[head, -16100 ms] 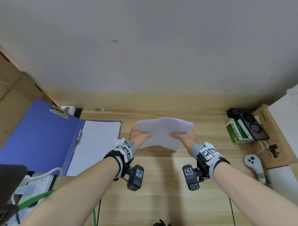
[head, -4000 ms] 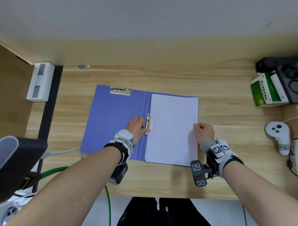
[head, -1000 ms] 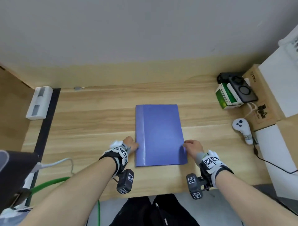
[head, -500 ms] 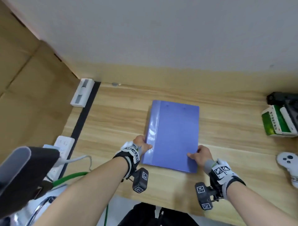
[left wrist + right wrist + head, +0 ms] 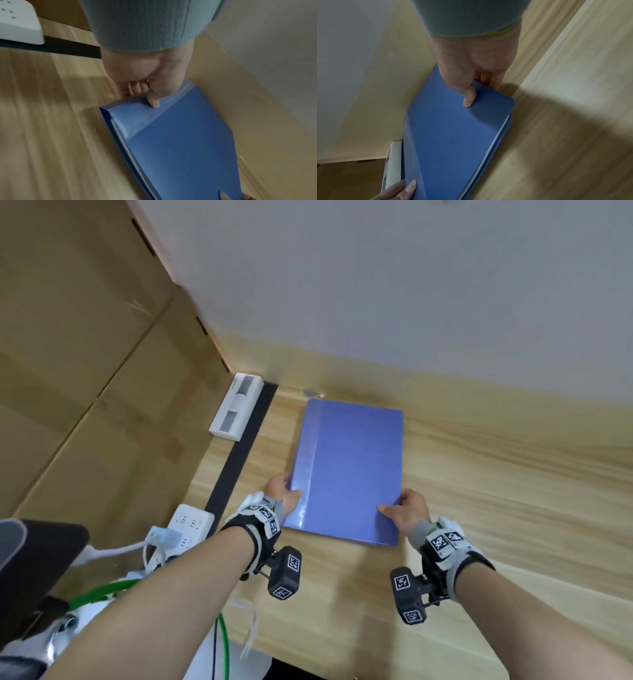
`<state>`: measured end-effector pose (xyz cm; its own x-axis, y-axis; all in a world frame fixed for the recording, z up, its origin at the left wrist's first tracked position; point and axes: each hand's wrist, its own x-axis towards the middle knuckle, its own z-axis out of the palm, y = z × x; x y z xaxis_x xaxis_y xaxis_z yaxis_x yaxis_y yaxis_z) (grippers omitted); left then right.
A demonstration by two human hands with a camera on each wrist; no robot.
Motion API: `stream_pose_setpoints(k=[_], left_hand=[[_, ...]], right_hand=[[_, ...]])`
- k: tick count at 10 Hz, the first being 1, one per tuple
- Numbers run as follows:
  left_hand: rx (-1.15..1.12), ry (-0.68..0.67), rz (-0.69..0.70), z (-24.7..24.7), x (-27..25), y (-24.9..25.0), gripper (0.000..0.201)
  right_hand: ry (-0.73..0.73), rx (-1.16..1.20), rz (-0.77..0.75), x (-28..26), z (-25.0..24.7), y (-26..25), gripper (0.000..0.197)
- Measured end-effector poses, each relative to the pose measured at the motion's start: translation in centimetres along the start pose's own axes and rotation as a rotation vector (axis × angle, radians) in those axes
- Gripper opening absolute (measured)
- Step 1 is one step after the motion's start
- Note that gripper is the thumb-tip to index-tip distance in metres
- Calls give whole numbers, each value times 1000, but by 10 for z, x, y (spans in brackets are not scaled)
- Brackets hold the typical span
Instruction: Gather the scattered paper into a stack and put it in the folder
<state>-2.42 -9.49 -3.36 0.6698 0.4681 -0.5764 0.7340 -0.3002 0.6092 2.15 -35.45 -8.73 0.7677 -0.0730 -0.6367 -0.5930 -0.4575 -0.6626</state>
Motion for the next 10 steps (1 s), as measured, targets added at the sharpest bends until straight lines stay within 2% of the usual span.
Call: stream_pose_setpoints(k=[1,2,4,6,8,9,10], left_hand=[[-32,-7,5,-21,40,-12,34],[-31,30,52,-35,65,-20,26],[75,92,175,-38,90,-30,27],[138,125,175,-41,85,-25,36],[163,108,173,-40,67,-11,47],[173,114,205,-40,46,0,51],[133,97,259,-31,32,15,50]], right_hand=[[46,-13,9,22,42,-9,39],[90,-15,31,29,71,-23,39],[146,26,94,24,90,-39,39],[152,25,96,18,91,-48,49],[148,71,133,6,74,-48,31],[143,88,156,4,57,-36,12],[169,81,89,-3,40,-33,15]])
